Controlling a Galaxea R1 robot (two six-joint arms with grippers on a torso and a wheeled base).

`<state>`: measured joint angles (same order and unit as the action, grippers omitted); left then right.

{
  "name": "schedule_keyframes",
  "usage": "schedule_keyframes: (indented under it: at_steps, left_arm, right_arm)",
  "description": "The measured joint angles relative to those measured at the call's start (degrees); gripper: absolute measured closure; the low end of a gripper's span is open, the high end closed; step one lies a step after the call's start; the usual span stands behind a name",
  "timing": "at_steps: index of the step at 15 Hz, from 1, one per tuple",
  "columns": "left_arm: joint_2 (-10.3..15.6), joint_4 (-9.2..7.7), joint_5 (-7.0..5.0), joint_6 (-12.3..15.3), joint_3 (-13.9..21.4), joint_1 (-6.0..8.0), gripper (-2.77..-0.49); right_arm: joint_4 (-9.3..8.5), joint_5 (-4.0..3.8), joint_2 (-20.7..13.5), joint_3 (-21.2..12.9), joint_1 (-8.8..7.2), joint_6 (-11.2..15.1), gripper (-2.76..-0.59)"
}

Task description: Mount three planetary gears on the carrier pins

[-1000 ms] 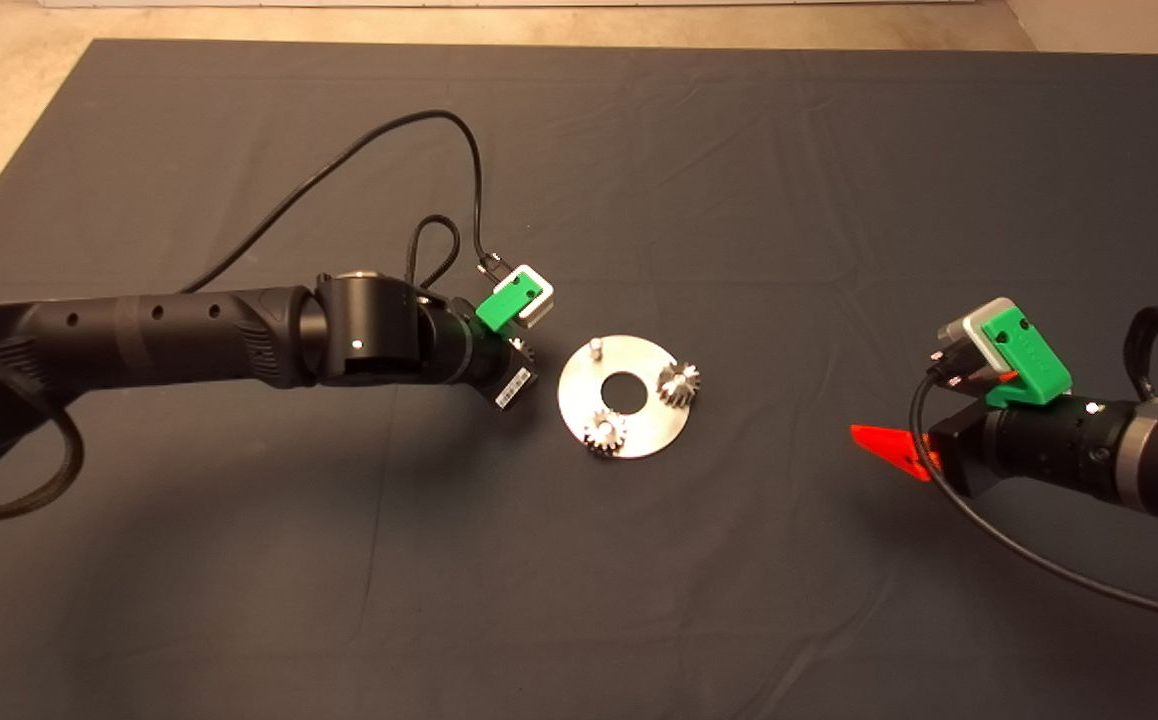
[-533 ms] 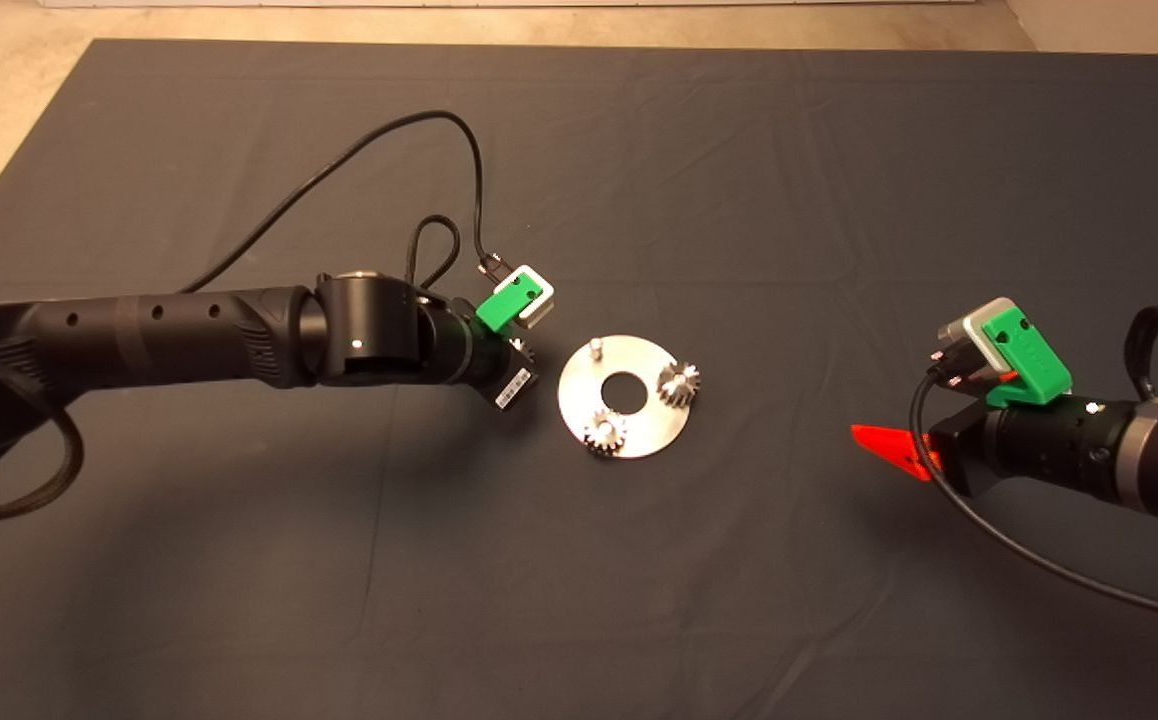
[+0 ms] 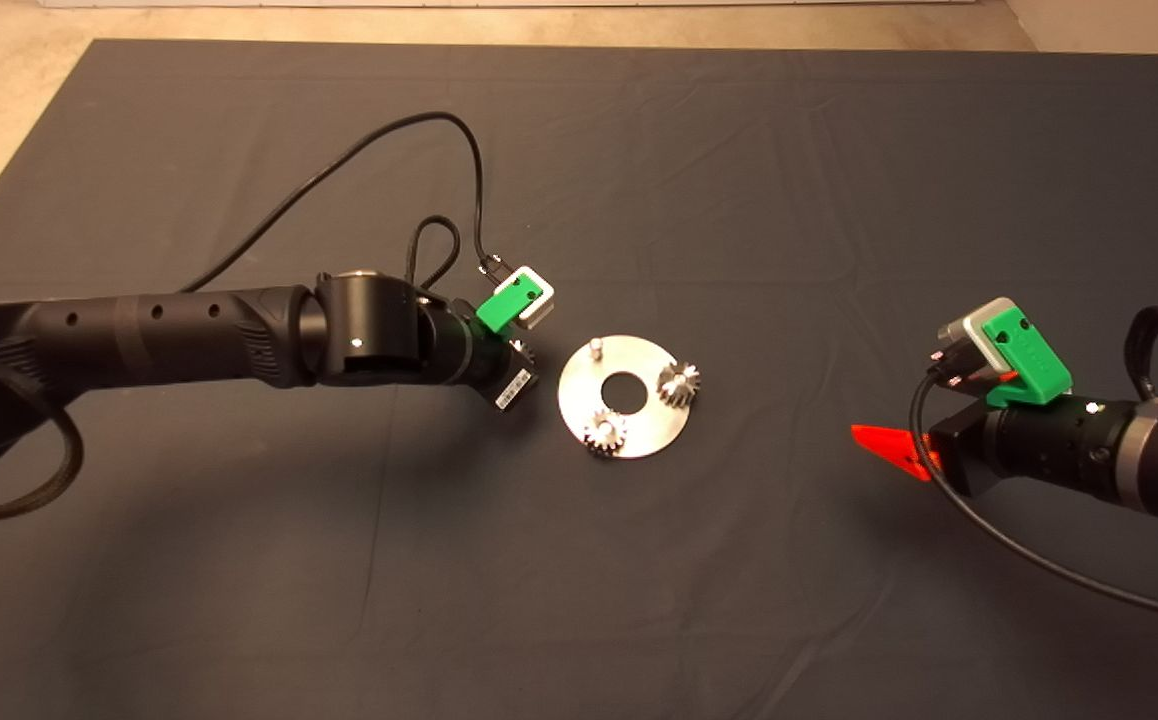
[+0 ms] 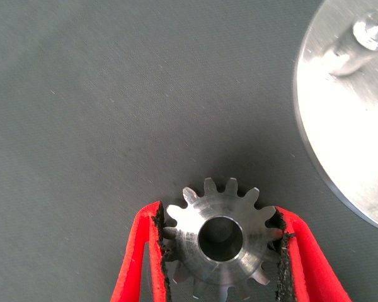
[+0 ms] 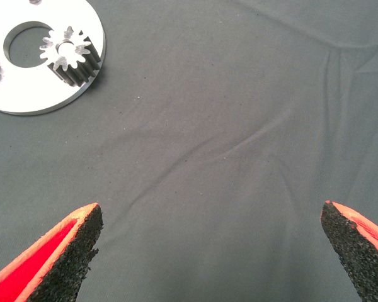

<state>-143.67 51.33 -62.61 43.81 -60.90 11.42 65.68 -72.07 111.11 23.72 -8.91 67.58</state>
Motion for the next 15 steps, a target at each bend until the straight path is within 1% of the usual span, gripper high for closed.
schedule_keyframes:
  at_steps: [2,3,4,5,6,7,9,10,13,15]
  left_arm:
    - [-0.1,-4.93,-0.30,-0.2,0.0,1.38,-0.65]
    - [-0.3,-7.39,-0.41,-1.1,-0.1,2.40,-0.65]
    - [-0.5,-9.51,-0.39,-1.8,-0.3,3.57,-0.65]
    - [-0.8,-10.67,-0.41,-2.5,-0.6,4.71,-0.65]
    - [-1.2,-10.83,-0.39,-2.6,-0.9,5.30,-0.65]
    - [-1.5,-10.90,-0.39,-2.6,-0.9,5.42,-0.65]
    - [-3.3,-11.31,-0.97,-2.5,-1.0,5.28,-0.65]
    - [-4.1,-11.28,-0.82,-2.2,-1.0,5.31,-0.65]
    - [-6.5,-11.31,-0.76,-0.5,-1.0,5.33,-0.64]
    - [-6.8,-11.54,-0.68,-0.3,-1.7,5.47,-0.64]
  right_arm:
    - [0.00,-0.01,0.0,0.0,-0.01,0.0,-2.60]
    - [0.00,-0.04,0.0,0.0,0.01,0.0,-2.60]
    - [0.00,-0.04,0.1,0.0,-0.01,0.0,-2.60]
    - [0.00,-0.06,0.0,0.0,-0.01,0.0,-2.60]
    - [0.00,-0.09,0.0,0.0,-0.01,0.0,-2.60]
    - [-0.02,-0.11,0.1,0.0,-0.01,0.0,-2.60]
    - [0.00,-0.12,0.1,0.0,-0.03,0.0,-2.60]
    - [0.00,-0.04,0.1,0.0,-0.20,0.0,-2.60]
    - [0.00,-0.12,0.1,0.0,-0.31,0.0,-2.60]
    - [-0.02,-0.14,0.1,0.0,-0.31,-0.4,-2.60]
